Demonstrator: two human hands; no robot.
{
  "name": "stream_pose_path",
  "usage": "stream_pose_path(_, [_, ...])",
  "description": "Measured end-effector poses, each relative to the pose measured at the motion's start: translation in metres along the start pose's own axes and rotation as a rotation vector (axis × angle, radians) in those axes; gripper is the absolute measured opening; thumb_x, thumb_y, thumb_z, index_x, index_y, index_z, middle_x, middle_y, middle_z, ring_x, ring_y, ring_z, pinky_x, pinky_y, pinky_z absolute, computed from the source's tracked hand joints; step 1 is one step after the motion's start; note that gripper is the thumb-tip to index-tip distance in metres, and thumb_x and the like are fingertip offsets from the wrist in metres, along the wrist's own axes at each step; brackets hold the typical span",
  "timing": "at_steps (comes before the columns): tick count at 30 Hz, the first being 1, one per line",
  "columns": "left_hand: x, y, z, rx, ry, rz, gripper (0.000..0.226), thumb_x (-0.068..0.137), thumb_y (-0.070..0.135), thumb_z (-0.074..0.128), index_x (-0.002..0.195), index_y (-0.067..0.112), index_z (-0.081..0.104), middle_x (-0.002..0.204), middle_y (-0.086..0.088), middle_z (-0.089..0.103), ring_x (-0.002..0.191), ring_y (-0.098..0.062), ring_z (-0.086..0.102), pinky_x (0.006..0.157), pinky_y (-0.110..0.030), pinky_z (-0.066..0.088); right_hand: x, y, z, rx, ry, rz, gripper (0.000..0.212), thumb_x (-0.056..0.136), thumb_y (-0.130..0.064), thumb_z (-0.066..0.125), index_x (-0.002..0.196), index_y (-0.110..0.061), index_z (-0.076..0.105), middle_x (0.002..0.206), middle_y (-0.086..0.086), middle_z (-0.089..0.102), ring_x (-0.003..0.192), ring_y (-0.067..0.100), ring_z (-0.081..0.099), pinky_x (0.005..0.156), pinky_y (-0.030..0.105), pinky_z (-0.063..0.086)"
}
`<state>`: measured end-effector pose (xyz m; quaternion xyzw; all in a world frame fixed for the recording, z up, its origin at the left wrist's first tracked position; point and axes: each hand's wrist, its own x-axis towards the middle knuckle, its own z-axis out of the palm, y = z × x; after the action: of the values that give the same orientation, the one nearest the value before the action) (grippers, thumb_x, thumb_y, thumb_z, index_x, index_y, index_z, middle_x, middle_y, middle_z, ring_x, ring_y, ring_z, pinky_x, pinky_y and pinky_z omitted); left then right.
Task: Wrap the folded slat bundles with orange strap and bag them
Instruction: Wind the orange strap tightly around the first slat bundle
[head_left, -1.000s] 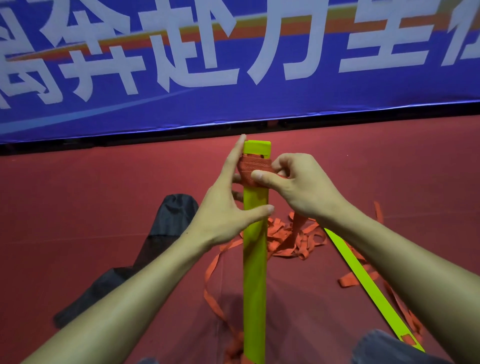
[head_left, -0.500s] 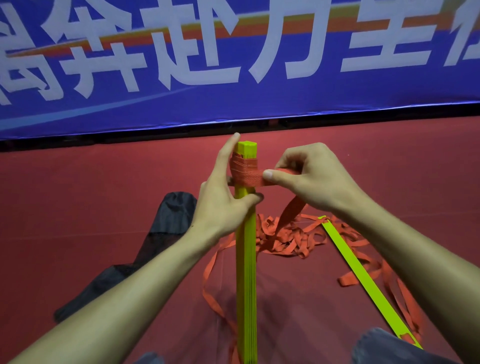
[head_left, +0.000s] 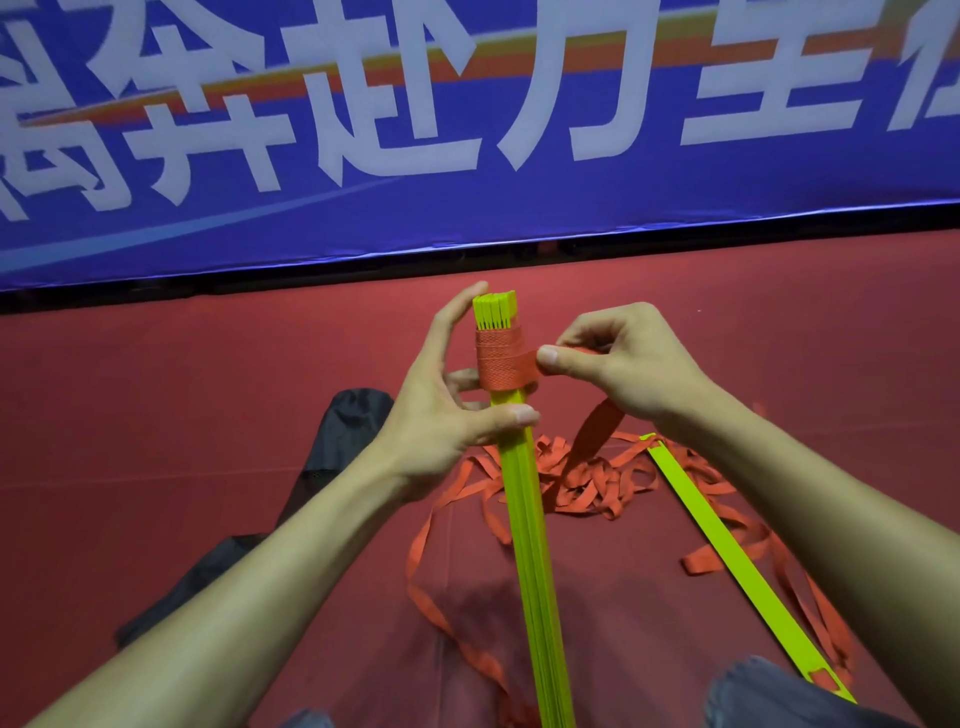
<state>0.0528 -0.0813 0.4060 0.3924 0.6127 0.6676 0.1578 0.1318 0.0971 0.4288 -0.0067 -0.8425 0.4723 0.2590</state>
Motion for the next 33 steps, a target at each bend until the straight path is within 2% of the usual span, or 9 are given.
stream_pose_path(6, [-0.002,-0.001,-0.001,-0.094,-0.152,0.014,0.104,0.07,-0.012,0.078,0.14,0.054,0.039,0.112,-0.019,0.07,0.102,-0.044,0.069,0.088,-0.063,0.054,-0.007,-0.004,-0.004,0.13,-0.111,-0.017,0.009,0.086,-0.004,0.069,0.089,0.003,0.072,0.055,-0.013,0.063,0.051,-0.004,0.054,0.052,0.006,0.039])
stream_pose_path(12, [-0.002,-0.001,-0.001,-0.215,-0.264,0.016,0.1,0.071,-0.012,0.071,0.141,0.052,0.04,0.116,-0.011,0.067,0.106,-0.033,0.069,0.087,-0.054,0.056,-0.011,-0.003,-0.002,0.185,-0.265,0.008,0.021,0.088,-0.029,0.058,0.101,-0.025,0.073,0.062,-0.008,0.053,0.058,0.012,0.033,0.053,0.025,0.03])
stream_pose_path(15, [-0.002,-0.002,0.001,-0.202,-0.285,0.017,0.103,0.075,-0.022,0.065,0.141,0.053,0.039,0.116,-0.006,0.066,0.104,-0.029,0.068,0.09,-0.055,0.055,-0.012,-0.004,-0.001,0.235,-0.357,0.013,0.021,0.095,-0.025,0.051,0.103,-0.023,0.071,0.066,-0.003,0.048,0.058,0.012,0.032,0.052,0.023,0.029])
stream_pose_path(19, [-0.002,0.003,0.003,-0.125,-0.27,0.008,0.103,0.078,-0.017,0.062,0.133,0.067,0.04,0.12,-0.007,0.064,0.105,-0.025,0.067,0.089,-0.044,0.056,-0.013,-0.004,0.002,0.217,-0.242,0.031,0.019,0.098,-0.016,0.052,0.098,-0.011,0.07,0.062,-0.008,0.05,0.056,0.008,0.033,0.051,0.021,0.03])
stream_pose_path(23, [-0.001,0.008,0.003,0.095,-0.218,0.074,0.105,0.081,-0.007,0.064,0.137,0.073,0.025,0.124,-0.01,0.058,0.105,-0.022,0.054,0.093,-0.04,0.052,-0.013,-0.006,0.005,0.183,-0.143,0.031,0.019,0.096,-0.017,0.056,0.085,-0.024,0.071,0.054,-0.012,0.041,0.057,0.014,0.03,0.049,0.022,0.028])
stream_pose_path(25, [0.0,0.008,0.004,0.143,-0.194,0.078,0.105,0.081,-0.008,0.061,0.138,0.073,0.024,0.123,-0.004,0.059,0.104,-0.02,0.052,0.095,-0.036,0.051,-0.014,-0.009,0.006,0.142,-0.129,-0.008,0.022,0.095,-0.016,0.058,0.081,-0.027,0.069,0.051,-0.014,0.046,0.055,0.013,0.035,0.051,0.021,0.031])
stream_pose_path(27, [0.001,0.008,0.002,0.199,-0.18,0.08,0.105,0.08,-0.006,0.061,0.139,0.071,0.022,0.128,0.005,0.06,0.107,-0.017,0.054,0.097,-0.033,0.051,-0.014,-0.011,0.006,0.121,-0.124,-0.044,0.02,0.096,-0.01,0.057,0.083,-0.021,0.067,0.049,-0.021,0.054,0.049,0.001,0.046,0.055,0.009,0.035])
stream_pose_path(30, [0.005,0.008,-0.001,0.32,-0.14,0.095,0.102,0.079,-0.001,0.064,0.143,0.065,0.02,0.132,0.019,0.059,0.113,-0.013,0.058,0.102,-0.031,0.049,-0.013,-0.013,0.009,0.09,-0.099,-0.07,0.015,0.095,-0.006,0.057,0.087,-0.014,0.067,0.05,-0.025,0.058,0.055,-0.009,0.056,0.058,0.004,0.039])
stream_pose_path(33, [0.004,0.004,-0.006,0.279,-0.051,0.103,0.104,0.08,-0.013,0.069,0.147,0.052,0.023,0.117,0.017,0.067,0.102,-0.01,0.067,0.088,-0.029,0.056,-0.008,-0.009,0.013,0.007,-0.049,-0.098,0.011,0.092,-0.017,0.064,0.085,-0.02,0.072,0.072,-0.015,0.071,0.068,-0.005,0.06,0.067,0.012,0.045])
